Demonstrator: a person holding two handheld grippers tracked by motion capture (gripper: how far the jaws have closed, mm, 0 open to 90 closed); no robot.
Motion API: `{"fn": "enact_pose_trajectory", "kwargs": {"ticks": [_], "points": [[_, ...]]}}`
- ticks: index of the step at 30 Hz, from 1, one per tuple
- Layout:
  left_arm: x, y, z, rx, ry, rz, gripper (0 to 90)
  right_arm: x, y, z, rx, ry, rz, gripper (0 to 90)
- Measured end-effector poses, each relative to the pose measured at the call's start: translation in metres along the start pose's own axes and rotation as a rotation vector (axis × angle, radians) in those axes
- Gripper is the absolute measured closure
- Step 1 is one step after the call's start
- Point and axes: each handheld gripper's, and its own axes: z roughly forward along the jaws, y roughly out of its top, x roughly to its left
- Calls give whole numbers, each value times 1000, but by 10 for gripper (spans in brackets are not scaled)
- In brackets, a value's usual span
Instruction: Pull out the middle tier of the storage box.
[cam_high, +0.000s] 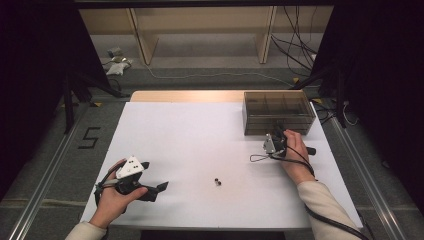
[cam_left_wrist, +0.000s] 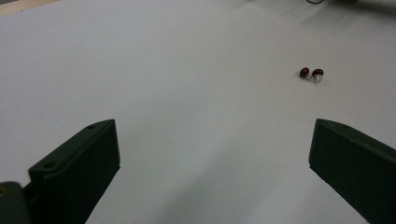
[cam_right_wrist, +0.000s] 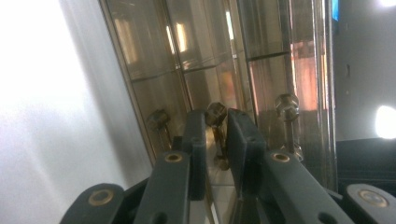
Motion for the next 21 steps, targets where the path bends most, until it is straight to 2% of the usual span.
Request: {"fn": "enact_pose_trajectory", "kwargs": {"ticks": [12, 21], "points": [[0, 0, 0, 0, -3, 0, 20, 1, 3, 0, -4, 2, -5, 760], [0, 0, 0, 3, -5, 2, 25, 1, 3, 0, -4, -10, -4, 792]]}}
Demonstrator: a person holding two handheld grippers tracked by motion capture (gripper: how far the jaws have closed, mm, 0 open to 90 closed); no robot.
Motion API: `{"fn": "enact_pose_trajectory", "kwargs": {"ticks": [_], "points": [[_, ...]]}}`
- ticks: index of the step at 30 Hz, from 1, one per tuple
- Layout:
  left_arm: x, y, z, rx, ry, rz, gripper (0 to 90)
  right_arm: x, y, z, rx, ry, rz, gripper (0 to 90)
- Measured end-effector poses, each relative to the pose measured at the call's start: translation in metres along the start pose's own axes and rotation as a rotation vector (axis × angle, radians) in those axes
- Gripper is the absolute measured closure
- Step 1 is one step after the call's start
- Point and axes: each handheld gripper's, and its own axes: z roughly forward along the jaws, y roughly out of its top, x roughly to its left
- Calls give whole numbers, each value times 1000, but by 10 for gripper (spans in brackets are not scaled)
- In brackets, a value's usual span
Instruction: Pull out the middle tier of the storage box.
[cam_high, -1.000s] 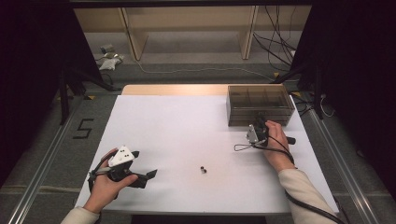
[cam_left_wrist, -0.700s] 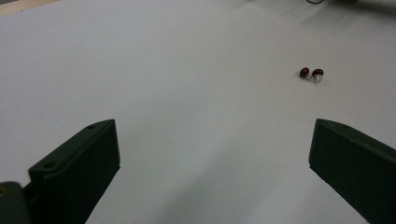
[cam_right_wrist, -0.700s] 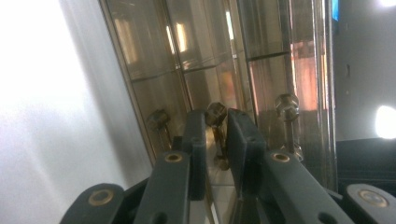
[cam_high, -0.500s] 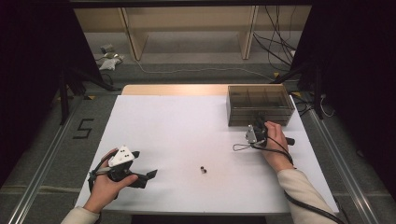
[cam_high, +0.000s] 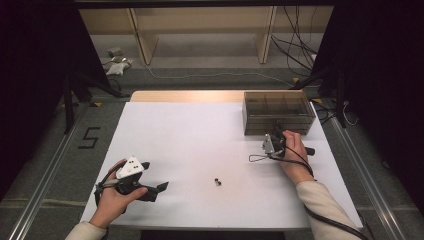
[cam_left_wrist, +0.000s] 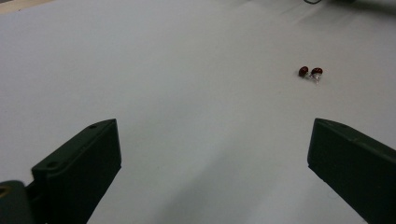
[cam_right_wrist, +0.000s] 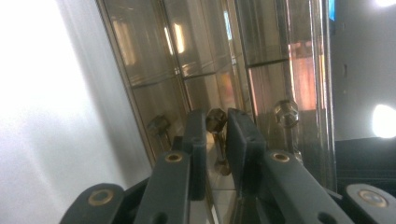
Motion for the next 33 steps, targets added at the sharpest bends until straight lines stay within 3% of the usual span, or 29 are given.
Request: {"fn": "enact_pose_trajectory", "kwargs": {"ticks": [33], "points": [[0, 0, 0, 4, 8, 8, 28, 1, 1, -4, 7, -6, 15, 805]]}}
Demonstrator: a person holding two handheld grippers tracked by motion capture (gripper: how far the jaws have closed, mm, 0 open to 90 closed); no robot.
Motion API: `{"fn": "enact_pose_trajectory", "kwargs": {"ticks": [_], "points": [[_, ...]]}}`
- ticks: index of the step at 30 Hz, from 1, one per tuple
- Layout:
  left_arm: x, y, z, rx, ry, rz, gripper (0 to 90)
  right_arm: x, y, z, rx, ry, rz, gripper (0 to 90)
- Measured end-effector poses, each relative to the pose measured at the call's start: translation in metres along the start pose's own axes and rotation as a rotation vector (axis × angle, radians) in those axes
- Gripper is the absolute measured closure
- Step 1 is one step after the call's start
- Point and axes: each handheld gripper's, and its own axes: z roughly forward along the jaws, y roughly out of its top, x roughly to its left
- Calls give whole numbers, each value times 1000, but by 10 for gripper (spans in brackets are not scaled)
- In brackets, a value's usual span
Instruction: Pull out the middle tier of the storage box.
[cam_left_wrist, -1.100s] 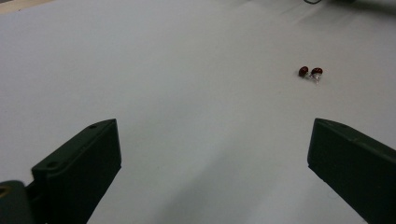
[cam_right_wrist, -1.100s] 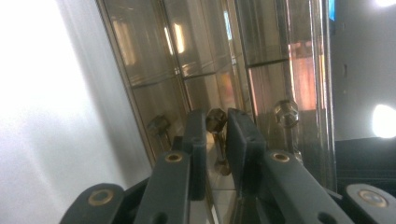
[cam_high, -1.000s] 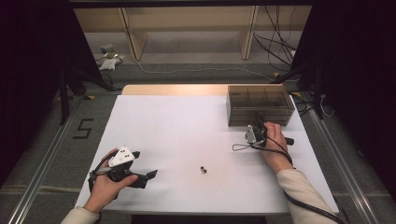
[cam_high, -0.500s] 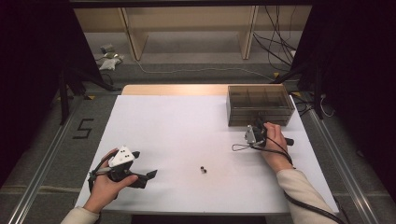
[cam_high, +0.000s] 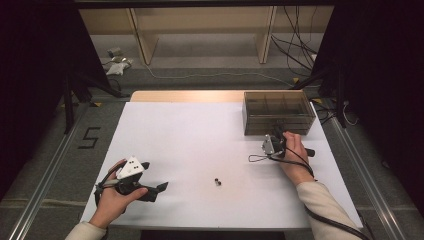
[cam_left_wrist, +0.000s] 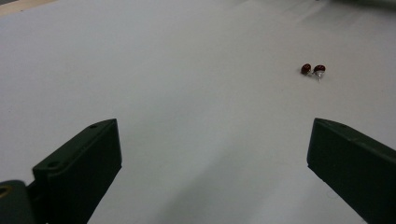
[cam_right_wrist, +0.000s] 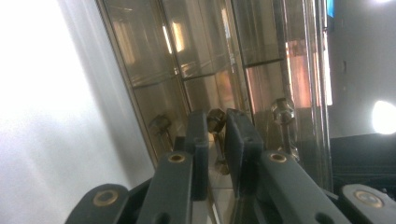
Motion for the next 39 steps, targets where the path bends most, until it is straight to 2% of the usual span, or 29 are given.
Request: {"fn": "enact_pose_trajectory", "kwargs": {"ticks": [25, 28, 30, 39], "points": [[0, 0, -1, -1, 4, 5, 28, 2, -1, -11, -3, 6, -5, 806], [0, 0, -1, -1, 4, 6, 28, 3, 0, -12, 1, 2, 14, 806], [0, 0, -1, -1, 4, 7, 28, 2, -1, -13, -1, 7, -3, 806], [0, 0, -1, -3, 5, 7, 28, 2, -1, -16, -1, 5, 0, 806]]}}
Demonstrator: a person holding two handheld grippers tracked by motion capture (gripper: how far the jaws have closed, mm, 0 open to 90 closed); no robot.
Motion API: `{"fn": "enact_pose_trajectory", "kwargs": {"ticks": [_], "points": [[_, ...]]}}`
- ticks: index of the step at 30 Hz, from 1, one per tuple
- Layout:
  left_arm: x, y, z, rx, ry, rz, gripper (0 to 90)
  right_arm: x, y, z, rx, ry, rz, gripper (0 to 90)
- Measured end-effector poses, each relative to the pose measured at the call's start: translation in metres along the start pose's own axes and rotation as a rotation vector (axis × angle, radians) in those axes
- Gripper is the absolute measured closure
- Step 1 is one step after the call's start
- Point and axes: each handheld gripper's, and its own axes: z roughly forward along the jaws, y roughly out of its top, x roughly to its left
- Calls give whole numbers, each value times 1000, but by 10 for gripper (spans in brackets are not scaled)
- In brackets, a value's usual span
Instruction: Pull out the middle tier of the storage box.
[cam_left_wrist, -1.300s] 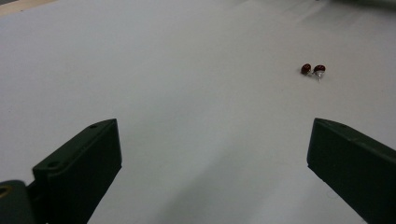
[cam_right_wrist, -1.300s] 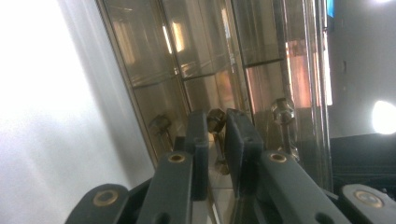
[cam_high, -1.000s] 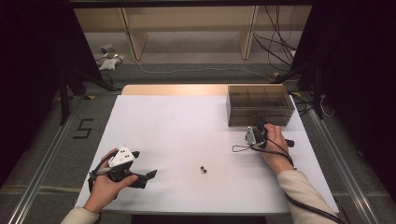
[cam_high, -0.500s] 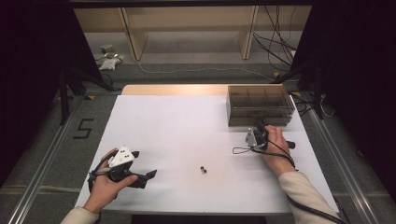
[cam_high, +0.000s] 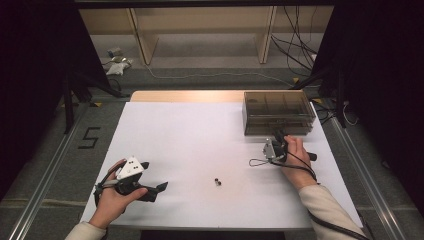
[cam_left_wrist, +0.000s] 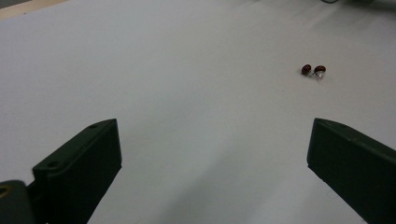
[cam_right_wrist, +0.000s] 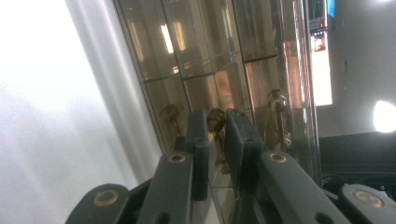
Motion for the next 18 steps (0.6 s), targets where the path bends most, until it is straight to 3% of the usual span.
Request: {"fn": "enact_pose_trajectory", "kwargs": {"ticks": [18], "points": [[0, 0, 1, 1, -1, 0, 28, 0, 0, -1, 5, 22, -2, 798]]}}
